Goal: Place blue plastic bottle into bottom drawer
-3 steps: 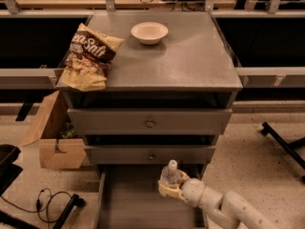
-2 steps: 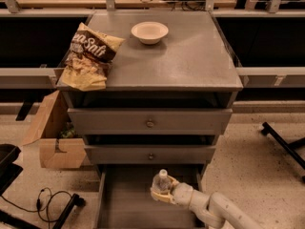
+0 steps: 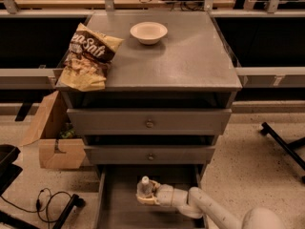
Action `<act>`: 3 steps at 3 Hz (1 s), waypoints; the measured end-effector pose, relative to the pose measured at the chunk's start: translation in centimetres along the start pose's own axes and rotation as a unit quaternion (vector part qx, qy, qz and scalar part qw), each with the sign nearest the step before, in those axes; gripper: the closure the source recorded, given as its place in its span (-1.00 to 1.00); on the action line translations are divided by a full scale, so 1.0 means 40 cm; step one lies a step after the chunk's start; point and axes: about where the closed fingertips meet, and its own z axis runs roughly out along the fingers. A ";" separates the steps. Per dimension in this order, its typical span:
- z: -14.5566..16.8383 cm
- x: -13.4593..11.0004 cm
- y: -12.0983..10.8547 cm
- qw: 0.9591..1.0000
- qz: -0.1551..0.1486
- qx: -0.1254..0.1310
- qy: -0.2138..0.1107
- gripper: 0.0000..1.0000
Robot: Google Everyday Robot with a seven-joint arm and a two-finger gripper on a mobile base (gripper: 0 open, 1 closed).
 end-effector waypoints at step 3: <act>0.103 0.223 -0.144 0.999 -0.021 0.014 0.038 1.00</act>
Offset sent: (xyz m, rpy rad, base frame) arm 0.0872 0.0218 -0.0932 -0.0949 -0.0703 -0.0413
